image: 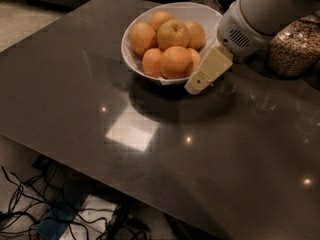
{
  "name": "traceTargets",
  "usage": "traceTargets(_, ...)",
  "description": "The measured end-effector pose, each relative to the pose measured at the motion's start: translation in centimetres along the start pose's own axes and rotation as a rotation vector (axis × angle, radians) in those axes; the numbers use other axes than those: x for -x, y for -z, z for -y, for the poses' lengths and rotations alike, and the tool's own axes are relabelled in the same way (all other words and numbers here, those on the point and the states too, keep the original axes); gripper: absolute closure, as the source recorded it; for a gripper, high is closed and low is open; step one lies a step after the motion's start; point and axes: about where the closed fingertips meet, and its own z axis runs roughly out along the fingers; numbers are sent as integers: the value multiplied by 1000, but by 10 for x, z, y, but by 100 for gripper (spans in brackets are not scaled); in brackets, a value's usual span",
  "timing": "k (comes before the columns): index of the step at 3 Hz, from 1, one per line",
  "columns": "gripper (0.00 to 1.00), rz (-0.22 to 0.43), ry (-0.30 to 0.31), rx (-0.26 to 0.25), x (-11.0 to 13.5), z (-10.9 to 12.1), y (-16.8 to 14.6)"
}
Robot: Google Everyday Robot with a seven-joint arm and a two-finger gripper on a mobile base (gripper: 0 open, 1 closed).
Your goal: Pick orange from white bowl
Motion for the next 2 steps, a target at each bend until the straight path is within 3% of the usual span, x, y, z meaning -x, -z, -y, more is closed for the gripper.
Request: traceTargets(2, 0, 94, -124, -18, 27, 0, -22)
